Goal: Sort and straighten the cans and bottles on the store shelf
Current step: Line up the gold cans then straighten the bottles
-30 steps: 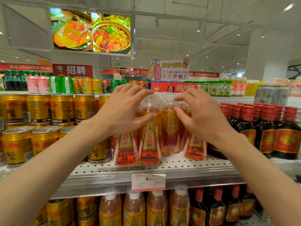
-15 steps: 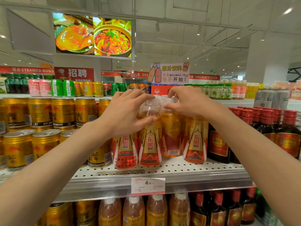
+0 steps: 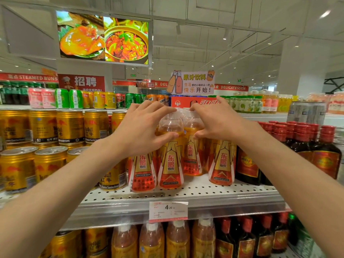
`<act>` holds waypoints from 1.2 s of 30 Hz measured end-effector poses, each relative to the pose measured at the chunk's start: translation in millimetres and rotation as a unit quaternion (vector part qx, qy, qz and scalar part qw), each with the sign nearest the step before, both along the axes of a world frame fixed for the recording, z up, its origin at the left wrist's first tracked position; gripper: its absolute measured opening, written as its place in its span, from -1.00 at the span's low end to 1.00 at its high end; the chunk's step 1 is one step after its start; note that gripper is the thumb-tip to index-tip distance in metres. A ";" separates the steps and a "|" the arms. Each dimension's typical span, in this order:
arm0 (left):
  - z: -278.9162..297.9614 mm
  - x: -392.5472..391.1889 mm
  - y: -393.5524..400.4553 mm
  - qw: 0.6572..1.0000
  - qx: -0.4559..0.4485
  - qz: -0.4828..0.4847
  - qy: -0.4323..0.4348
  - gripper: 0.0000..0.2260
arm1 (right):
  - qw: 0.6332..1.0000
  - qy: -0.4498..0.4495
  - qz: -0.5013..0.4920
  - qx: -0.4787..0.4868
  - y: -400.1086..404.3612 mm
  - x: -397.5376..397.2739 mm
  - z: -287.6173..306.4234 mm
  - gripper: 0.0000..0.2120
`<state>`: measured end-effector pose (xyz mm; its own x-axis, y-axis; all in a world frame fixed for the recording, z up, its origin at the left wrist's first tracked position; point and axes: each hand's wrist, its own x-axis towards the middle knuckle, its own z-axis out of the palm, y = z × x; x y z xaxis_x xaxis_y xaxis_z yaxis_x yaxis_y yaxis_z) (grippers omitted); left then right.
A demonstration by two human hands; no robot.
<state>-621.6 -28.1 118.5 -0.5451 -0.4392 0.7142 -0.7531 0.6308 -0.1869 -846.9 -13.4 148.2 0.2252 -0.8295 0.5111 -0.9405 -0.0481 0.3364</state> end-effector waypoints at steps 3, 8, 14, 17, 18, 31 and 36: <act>-1.0 0.0 0.1 1.000 0.000 -0.001 0.001 -0.35 | 0.999 0.040 -0.016 -0.014 -1.3 1.5 -3.4 -0.25; -2.2 0.8 0.3 1.000 -0.002 0.000 0.003 -0.35 | 0.996 0.074 -0.021 -0.037 -2.2 -1.2 -8.8 -0.22; -10.6 -1.4 1.4 1.000 -0.027 0.015 0.008 -0.35 | 0.992 -0.075 0.051 -0.083 19.3 -22.1 -19.5 -0.16; -14.2 -4.0 2.2 0.999 -0.037 0.019 0.013 -0.33 | 0.971 -0.193 0.079 -0.114 34.1 -36.0 -38.3 -0.15; -15.0 -4.5 2.2 0.999 -0.039 0.020 0.011 -0.32 | 0.962 -0.227 0.085 -0.124 39.2 -38.2 -46.4 -0.14; -18.7 -1.3 1.0 0.999 -0.051 -0.001 0.011 -0.30 | 0.879 -0.422 0.190 -0.113 49.8 -31.9 -75.3 -0.18; -21.4 0.0 -2.6 0.998 -0.061 -0.006 0.013 -0.32 | 0.864 -0.436 0.236 -0.083 38.2 -6.5 -79.5 -0.16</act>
